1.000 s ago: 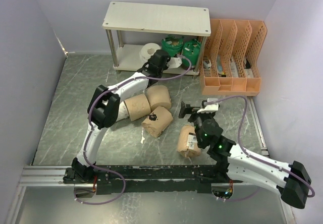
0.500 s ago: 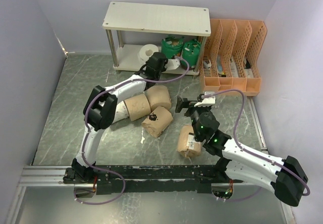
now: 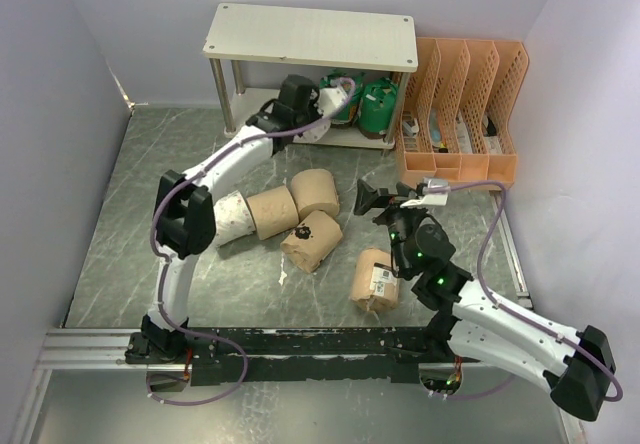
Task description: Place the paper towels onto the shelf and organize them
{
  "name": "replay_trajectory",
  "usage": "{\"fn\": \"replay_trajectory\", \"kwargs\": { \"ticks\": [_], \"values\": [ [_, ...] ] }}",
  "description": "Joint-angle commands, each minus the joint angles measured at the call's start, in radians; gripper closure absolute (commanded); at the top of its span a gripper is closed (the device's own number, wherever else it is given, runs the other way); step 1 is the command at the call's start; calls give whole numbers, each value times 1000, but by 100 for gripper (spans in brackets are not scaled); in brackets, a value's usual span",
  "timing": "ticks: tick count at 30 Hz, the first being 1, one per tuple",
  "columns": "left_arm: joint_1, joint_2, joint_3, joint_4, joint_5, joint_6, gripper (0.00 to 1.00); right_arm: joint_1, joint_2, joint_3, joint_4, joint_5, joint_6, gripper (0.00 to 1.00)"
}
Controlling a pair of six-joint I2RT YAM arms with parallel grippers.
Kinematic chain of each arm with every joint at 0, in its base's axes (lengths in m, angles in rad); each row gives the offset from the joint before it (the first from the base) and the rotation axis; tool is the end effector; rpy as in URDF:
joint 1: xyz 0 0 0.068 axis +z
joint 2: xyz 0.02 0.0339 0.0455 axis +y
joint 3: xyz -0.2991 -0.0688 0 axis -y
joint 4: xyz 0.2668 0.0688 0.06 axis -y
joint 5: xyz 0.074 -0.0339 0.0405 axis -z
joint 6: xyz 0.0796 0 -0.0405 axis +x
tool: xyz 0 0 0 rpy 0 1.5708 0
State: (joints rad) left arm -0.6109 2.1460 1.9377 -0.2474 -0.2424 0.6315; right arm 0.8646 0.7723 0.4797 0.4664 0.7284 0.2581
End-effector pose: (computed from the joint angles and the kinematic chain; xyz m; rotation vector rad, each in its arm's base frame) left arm 0.4959 -0.3239 0.3014 1.0488 1.7284 0.2585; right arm 0.1765 0.1253 0.3258 0.1783 1.4434 0.4122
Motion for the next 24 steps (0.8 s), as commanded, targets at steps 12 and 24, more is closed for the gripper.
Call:
{"fn": "replay_trajectory", "kwargs": {
  "ticks": [12,24],
  "values": [
    [226,-146,129,-579,1074,-277,93,-7,-65,-68,1,4,14,0],
    [267,-275,31,-1166,1450,372,93,-6,239,99,38,-306,-36,0]
  ]
}}
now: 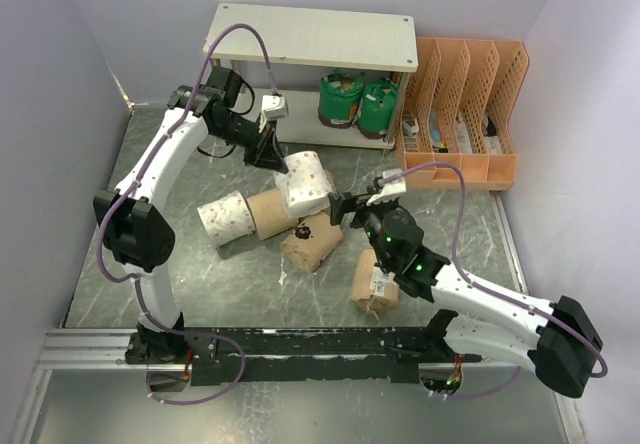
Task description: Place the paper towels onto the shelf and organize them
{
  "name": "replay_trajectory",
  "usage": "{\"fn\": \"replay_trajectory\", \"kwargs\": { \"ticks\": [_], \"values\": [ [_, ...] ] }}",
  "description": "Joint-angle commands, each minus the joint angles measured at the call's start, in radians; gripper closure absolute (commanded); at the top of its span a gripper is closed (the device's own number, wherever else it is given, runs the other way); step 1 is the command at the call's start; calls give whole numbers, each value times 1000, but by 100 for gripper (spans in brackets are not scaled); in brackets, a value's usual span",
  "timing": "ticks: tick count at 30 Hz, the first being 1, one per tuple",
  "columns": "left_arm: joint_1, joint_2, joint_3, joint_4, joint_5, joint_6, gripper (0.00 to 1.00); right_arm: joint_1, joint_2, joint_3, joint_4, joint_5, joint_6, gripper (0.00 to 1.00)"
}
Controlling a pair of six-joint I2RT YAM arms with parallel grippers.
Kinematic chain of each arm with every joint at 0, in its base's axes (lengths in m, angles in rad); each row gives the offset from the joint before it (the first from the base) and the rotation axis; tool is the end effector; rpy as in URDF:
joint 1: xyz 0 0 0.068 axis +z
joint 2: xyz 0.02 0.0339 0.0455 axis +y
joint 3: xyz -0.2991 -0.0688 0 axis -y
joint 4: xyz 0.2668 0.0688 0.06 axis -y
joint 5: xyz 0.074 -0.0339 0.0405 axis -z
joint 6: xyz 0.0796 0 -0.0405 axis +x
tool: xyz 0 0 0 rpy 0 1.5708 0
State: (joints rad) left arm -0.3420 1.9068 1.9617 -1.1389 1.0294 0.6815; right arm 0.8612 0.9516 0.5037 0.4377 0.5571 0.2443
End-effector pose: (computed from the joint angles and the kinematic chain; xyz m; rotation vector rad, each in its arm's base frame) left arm 0.3874 -0.2103 0.3688 1.3814 1.8123 -1.1632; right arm 0.1977 0.1656 0.2942 -0.0520 1.5946 0.4242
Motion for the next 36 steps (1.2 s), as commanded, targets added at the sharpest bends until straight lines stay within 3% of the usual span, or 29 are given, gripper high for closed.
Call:
{"fn": "replay_trajectory", "kwargs": {
  "ticks": [1,10,14,19,24,32,36],
  "values": [
    [-2,-49,-16,-277,173,343,93,-2,81,88,81,-145,-24,0],
    [-2,-63,-96,-276,101,399,93,-1,139,189,155,-253,-1,0],
    [-4,-50,-98,-274,129,389,93,1,275,284,76,-268,36,0],
    [-14,-64,-53,-278,185,345,93,-10,446,238,95,-189,74,0],
    [0,-170,-144,-244,167,416,93,-67,391,144,118,-232,138,0],
    [0,-158,-159,-276,155,450,93,10,247,391,-78,-242,76,0],
    [0,-115,-139,-216,141,349,93,15,298,353,-57,-279,163,0]
  ]
}}
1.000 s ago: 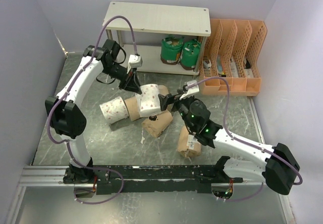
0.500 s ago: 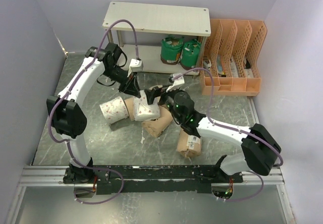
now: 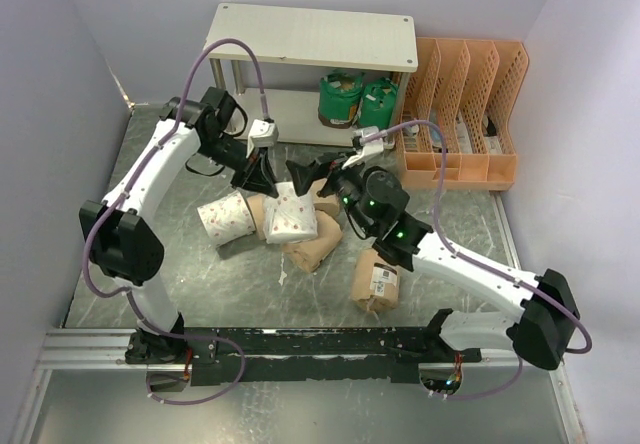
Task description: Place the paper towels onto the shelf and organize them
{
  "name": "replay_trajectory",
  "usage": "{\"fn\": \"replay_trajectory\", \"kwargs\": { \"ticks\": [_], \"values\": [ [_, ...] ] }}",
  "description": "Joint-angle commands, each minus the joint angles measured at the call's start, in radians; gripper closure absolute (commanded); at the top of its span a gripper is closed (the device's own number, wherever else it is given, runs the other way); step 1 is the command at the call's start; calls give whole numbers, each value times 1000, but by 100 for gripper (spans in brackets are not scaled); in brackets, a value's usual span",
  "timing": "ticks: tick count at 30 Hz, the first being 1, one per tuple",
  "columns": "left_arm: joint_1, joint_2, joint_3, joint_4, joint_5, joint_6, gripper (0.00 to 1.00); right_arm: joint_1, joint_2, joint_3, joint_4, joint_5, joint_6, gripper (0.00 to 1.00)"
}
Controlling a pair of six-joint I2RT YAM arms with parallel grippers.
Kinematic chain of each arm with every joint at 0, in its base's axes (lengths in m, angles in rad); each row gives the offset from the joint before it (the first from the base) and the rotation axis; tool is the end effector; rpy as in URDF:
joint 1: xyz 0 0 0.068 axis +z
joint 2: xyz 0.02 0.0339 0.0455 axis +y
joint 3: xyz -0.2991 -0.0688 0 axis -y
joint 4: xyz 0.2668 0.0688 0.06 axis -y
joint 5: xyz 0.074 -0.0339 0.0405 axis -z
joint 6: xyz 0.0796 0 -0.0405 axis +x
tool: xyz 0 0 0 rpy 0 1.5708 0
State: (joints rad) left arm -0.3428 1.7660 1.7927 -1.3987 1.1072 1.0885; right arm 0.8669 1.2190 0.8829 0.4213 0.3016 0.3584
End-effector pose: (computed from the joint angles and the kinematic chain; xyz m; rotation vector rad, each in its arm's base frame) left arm 0.3196 -0.1897 0.3666 1.6034 1.6299 -1.2306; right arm 0.2368 0.2424 0.3757 -0.1385 1.5309 0.7612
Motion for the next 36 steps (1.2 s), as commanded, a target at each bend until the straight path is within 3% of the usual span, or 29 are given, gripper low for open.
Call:
{"fn": "replay_trajectory", "kwargs": {
  "ticks": [1,4,6,11,13,16,19,23,25,28,36],
  "values": [
    [1,34,35,78,54,-104,93,9,67,-62,-29,-21,81,0],
    [1,28,16,273,-1,-319,93,8,210,-175,31,-2,132,0],
    [1,2,-24,396,-42,-440,93,7,227,-156,-26,30,101,0],
    [0,-94,-151,634,-138,-631,93,28,11,210,-183,49,-54,0],
    [-1,-106,-166,646,-147,-637,93,56,-43,349,-206,21,-85,0],
    [-1,-104,-157,618,-145,-634,93,65,-74,426,-225,-37,-66,0],
    [-1,-104,-151,610,-147,-648,93,67,-83,322,-218,-31,21,0],
    [-1,-129,-176,651,-145,-681,93,65,-10,-70,-114,-18,199,0],
    [-1,-142,-179,648,-121,-679,93,63,105,-178,-56,5,229,0],
    [-1,-148,-167,630,-73,-685,93,68,173,-177,-43,19,209,0],
    [-2,-209,-205,641,-48,-696,93,81,-30,128,-159,41,37,0]
  ]
}}
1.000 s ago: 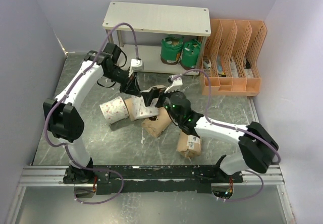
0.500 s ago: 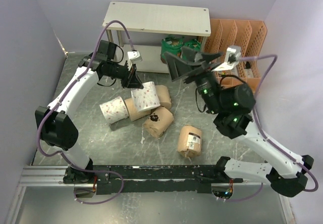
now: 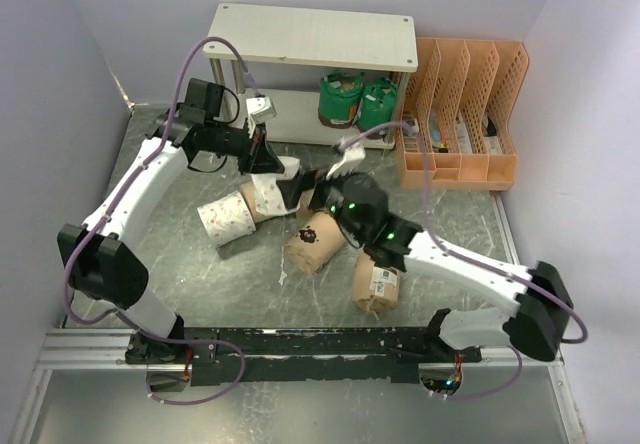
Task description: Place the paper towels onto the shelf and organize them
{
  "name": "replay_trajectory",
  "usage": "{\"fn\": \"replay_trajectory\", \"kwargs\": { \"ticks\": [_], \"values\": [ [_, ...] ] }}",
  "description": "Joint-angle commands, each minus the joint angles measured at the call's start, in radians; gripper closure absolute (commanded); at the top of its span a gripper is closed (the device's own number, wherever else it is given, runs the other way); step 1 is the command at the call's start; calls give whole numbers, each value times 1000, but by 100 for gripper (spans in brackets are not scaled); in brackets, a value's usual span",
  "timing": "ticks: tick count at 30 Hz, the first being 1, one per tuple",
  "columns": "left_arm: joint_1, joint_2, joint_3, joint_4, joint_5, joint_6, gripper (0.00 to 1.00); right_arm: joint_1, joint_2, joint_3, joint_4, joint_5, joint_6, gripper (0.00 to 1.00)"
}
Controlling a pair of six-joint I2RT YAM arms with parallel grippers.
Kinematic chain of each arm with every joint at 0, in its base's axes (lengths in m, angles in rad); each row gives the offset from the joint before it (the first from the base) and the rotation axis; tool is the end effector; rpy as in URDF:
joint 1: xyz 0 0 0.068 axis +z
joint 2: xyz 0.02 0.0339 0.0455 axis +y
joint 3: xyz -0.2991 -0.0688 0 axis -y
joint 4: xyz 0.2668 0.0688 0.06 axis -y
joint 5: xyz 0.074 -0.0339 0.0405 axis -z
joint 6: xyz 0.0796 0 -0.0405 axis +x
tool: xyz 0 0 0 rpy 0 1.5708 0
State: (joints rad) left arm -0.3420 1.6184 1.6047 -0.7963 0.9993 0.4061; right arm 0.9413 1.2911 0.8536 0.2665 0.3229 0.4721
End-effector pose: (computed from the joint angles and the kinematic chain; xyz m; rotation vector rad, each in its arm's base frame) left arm 0.3379 -0.1914 0.3838 1.2061 1.8055 -1.1301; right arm 0.2276 0.2695 0.3169 -0.1760 1.7850 0.7516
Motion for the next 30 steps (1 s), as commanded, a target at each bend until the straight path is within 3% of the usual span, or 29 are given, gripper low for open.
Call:
{"fn": "replay_trajectory", "kwargs": {
  "ticks": [1,6,10,14,20,22,24,27,30],
  "values": [
    [-3,-69,-22,42,62,-15,93,8,-113,187,-10,10,-79,0],
    [-3,-98,-7,52,20,-17,93,10,-147,171,-10,-3,-59,0],
    [2,-104,121,21,-154,-90,93,10,-159,75,-20,38,-43,0],
    [31,-148,194,-27,-431,-155,93,11,-180,-2,-46,76,-47,0],
    [70,-380,-101,95,-956,-252,93,10,-187,-65,-52,111,-122,0],
    [82,-448,-180,101,-1087,-308,0,6,-179,-80,-35,118,-157,0],
    [91,-510,-256,100,-1194,-367,6,3,-162,-80,-25,113,-177,0],
    [98,-590,-354,86,-1256,-390,6,-5,-115,-66,-3,85,-208,0],
    [122,-574,-381,20,-1324,-402,7,-13,-29,21,-69,19,-227,0]
  ]
}}
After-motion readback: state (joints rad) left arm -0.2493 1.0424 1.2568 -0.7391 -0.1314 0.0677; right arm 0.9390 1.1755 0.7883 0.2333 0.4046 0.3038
